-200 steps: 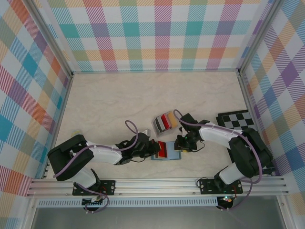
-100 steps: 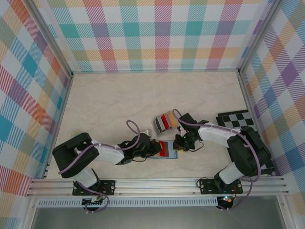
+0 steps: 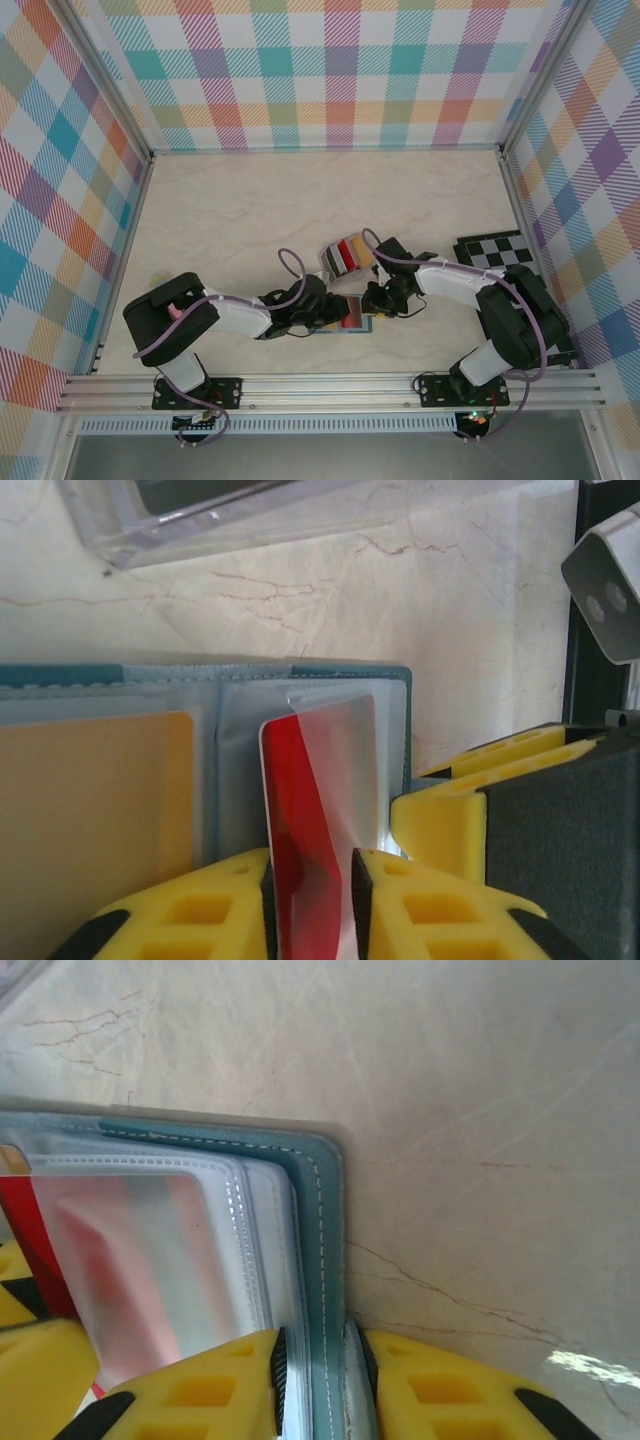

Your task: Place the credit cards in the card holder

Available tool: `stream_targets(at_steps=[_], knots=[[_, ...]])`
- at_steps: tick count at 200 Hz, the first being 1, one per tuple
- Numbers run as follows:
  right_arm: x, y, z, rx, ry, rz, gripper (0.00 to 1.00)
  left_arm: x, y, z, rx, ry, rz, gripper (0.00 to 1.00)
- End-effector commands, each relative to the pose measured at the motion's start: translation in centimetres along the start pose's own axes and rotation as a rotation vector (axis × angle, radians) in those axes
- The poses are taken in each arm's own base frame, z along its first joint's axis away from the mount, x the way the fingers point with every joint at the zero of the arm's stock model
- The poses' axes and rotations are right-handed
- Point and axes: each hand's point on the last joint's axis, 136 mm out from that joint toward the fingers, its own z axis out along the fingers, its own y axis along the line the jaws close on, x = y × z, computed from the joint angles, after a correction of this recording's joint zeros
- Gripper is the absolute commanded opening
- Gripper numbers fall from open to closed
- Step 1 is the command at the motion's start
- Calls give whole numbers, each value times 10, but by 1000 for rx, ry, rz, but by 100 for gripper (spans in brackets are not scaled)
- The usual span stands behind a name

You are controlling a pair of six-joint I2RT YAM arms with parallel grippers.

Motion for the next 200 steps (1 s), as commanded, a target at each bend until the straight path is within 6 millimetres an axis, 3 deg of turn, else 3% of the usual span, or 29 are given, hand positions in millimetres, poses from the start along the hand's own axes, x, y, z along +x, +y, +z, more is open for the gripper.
stream_targets(at_steps=[1,24,62,113,149,184,200], knots=[[-3,-4,-2,34,-20,-7,28,6,17,-8,-98,11,34,30],[-4,-2,-3,28,-25,-9,28,7,16,-6,-102,20,44,23],[-5,4,-3,-3,-24,-23,20,8,10,2,-92,43,65,5],[-8,8,-2,-15,-29,-27,19,12,12,9,-115,84,100,3],[-11,6,-8,12,-42,-33,23,9,14,-1,-143,69,112,12],[-19,-2,-34,102,-121,-46,43,-1,6,-25,-164,27,148,31],[-23,0,-47,123,-155,-67,46,-3,2,-32,-155,13,152,37]])
